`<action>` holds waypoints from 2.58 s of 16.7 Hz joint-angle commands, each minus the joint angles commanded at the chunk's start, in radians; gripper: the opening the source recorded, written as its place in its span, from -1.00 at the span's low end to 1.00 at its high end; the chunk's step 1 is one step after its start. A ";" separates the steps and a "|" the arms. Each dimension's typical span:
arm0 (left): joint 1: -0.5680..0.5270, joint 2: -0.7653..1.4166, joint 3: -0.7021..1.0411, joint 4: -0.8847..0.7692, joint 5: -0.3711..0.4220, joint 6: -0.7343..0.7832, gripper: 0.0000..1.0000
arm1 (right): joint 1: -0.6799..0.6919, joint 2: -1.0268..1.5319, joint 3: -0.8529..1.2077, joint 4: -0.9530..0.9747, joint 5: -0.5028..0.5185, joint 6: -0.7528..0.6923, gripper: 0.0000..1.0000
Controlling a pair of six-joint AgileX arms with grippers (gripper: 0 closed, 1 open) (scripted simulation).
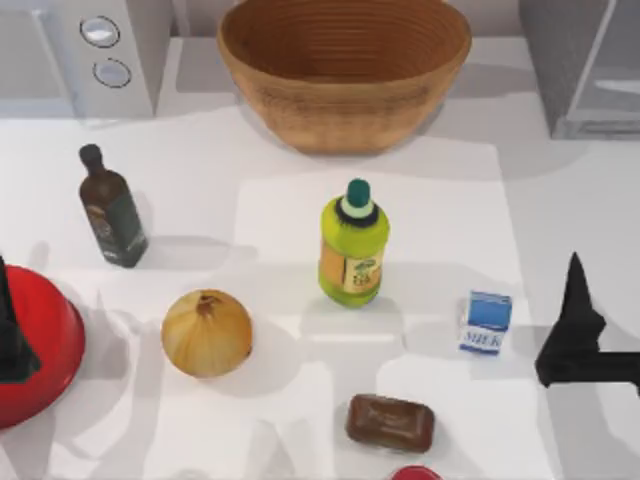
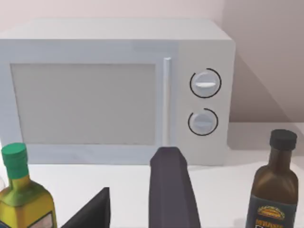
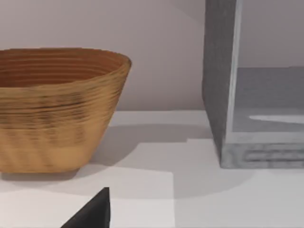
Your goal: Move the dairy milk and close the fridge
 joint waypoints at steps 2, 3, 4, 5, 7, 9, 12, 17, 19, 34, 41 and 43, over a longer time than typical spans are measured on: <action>0.000 0.000 0.000 0.000 0.000 0.000 1.00 | 0.033 0.099 0.063 -0.051 0.017 0.099 1.00; 0.000 0.000 0.000 0.000 0.000 0.000 1.00 | 0.049 0.164 0.101 -0.084 0.027 0.163 1.00; 0.000 0.000 0.000 0.000 0.000 0.000 1.00 | 0.063 0.237 0.140 -0.120 0.040 0.232 1.00; 0.000 0.000 0.000 0.000 0.000 0.000 1.00 | 0.076 0.315 0.181 -0.160 0.053 0.307 1.00; 0.000 0.000 0.000 0.000 0.000 0.000 1.00 | 0.095 0.476 0.264 -0.248 0.082 0.457 1.00; 0.000 0.000 0.000 0.000 0.000 0.000 1.00 | 0.106 0.624 0.340 -0.338 0.107 0.598 1.00; 0.000 0.000 0.000 0.000 0.000 0.000 1.00 | 0.113 0.784 0.430 -0.455 0.131 0.755 1.00; 0.000 0.000 0.000 0.000 0.000 0.000 1.00 | 0.114 0.850 0.472 -0.516 0.137 0.821 1.00; 0.000 0.000 0.000 0.000 0.000 0.000 1.00 | 0.110 0.846 0.469 -0.515 0.136 0.820 1.00; 0.000 0.000 0.000 0.000 0.000 0.000 1.00 | -0.020 0.966 0.465 -0.225 0.053 0.626 0.85; 0.000 0.000 0.000 0.000 0.000 0.000 1.00 | -0.020 0.966 0.465 -0.225 0.053 0.626 -0.21; 0.000 0.000 0.000 0.000 0.000 0.000 1.00 | -0.020 0.966 0.465 -0.225 0.053 0.626 -0.51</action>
